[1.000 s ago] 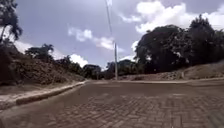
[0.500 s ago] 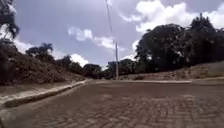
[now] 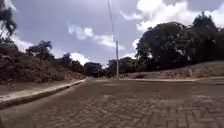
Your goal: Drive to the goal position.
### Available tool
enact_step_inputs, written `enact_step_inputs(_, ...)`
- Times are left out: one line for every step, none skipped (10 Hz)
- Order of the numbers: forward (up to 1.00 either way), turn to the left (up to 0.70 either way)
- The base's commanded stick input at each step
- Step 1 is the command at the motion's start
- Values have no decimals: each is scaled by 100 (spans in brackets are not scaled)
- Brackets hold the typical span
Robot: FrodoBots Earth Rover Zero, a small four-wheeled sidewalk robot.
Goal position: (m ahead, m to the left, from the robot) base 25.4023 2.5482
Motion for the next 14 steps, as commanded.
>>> enact_step_inputs(70, 0)
enact_step_inputs(70, 0)
enact_step_inputs(70, 0)
enact_step_inputs(70, 0)
enact_step_inputs(70, 0)
enact_step_inputs(70, 0)
enact_step_inputs(70, 0)
enact_step_inputs(70, 0)
enact_step_inputs(70, 0)
enact_step_inputs(70, 0)
enact_step_inputs(70, 0)
enact_step_inputs(70, 0)
enact_step_inputs(70, 0)
enact_step_inputs(70, 0)
